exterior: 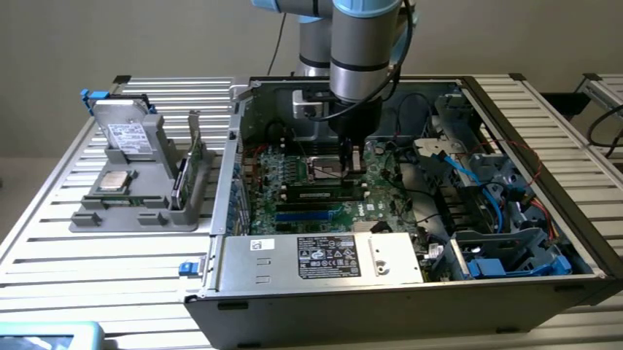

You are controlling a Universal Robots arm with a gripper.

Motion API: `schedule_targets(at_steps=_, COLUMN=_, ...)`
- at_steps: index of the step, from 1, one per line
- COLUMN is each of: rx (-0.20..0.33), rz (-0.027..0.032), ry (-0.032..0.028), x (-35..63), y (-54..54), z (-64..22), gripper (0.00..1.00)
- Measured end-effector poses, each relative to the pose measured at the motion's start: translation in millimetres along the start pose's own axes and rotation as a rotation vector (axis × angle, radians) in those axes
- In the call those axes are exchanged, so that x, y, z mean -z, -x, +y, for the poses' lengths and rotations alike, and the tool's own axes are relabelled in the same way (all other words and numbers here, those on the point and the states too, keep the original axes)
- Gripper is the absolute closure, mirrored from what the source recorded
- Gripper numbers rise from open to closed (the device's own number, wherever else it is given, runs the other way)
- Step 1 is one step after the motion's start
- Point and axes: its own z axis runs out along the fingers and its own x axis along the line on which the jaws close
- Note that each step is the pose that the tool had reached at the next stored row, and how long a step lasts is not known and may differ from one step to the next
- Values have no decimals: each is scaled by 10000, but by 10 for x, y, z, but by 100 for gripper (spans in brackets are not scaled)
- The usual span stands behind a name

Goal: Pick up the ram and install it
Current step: 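Press down the ram until it locks into place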

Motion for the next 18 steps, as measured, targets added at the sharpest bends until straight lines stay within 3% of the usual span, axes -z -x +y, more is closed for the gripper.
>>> schedule_targets(at_steps=16, rx=0, rz=0, ry=-1, x=-31, y=3, z=1, gripper=89)
schedule_targets(at_steps=18, rx=-5, rz=-7, ry=-2, x=27, y=-2, z=8, gripper=89)
